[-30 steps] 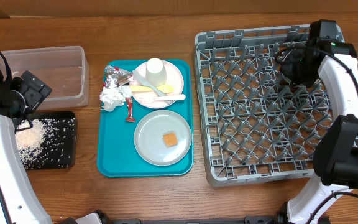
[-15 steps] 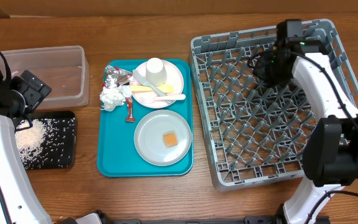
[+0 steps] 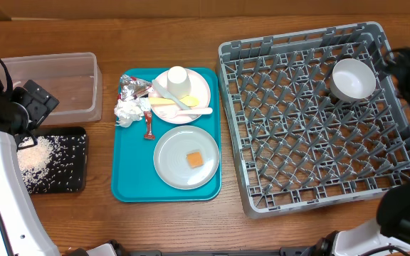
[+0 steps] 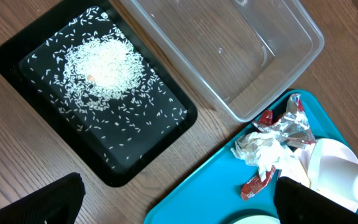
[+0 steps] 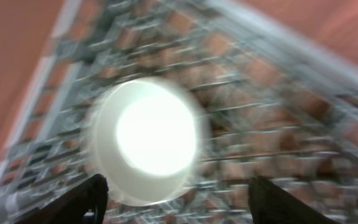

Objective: Sort waste into correct bins and load items into the dishwasher rack

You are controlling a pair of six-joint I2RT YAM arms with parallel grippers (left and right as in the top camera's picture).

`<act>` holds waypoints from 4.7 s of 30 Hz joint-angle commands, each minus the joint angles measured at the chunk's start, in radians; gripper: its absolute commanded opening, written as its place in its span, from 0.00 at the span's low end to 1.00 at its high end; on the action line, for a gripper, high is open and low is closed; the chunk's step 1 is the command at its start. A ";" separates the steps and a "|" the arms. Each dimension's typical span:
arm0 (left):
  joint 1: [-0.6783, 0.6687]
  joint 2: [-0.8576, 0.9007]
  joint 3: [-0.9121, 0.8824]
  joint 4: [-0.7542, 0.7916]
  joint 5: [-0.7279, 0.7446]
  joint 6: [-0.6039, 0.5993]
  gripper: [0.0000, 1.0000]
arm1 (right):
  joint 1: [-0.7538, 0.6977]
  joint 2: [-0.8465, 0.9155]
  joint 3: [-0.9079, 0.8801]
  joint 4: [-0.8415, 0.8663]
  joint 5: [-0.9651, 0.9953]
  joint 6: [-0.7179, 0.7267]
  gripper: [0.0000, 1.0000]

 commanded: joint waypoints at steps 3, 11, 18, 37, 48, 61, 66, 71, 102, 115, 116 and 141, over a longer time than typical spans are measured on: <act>0.004 0.003 0.015 0.013 0.033 -0.010 1.00 | 0.000 0.074 -0.044 0.023 -0.035 -0.071 0.72; 0.004 0.003 0.015 0.013 0.048 -0.010 1.00 | 0.049 0.174 -0.078 0.086 -0.062 -0.069 0.60; 0.004 0.003 0.015 0.014 0.048 -0.010 1.00 | 0.074 0.222 -0.078 0.113 -0.061 -0.061 0.19; 0.004 0.003 0.015 0.020 0.049 -0.010 1.00 | 0.289 0.039 0.045 0.040 0.712 0.014 0.04; 0.004 0.003 0.015 0.017 0.050 -0.010 1.00 | 0.660 0.051 -0.110 0.173 1.187 0.017 0.04; 0.004 0.003 0.015 0.016 0.132 -0.010 1.00 | 0.668 0.072 -0.280 0.382 1.489 -0.085 0.04; 0.004 0.003 0.015 0.015 0.154 -0.010 1.00 | 0.665 0.110 -0.339 0.464 1.509 -0.196 0.05; 0.004 0.003 0.015 0.014 0.154 -0.010 1.00 | 0.665 0.163 -0.394 0.513 1.536 -0.251 0.06; 0.004 0.003 0.015 0.018 0.154 -0.010 1.00 | 0.850 0.137 -0.095 0.006 0.680 0.119 0.59; 0.004 0.003 0.015 0.012 0.154 -0.010 1.00 | 0.494 0.092 0.434 -0.245 0.268 0.111 0.21; 0.004 0.003 0.015 0.013 0.154 -0.010 1.00 | 0.464 0.098 0.412 -0.239 0.214 0.090 0.15; 0.004 0.003 0.015 0.011 0.154 -0.010 1.00 | 0.504 0.170 -0.059 0.045 -0.077 0.019 0.08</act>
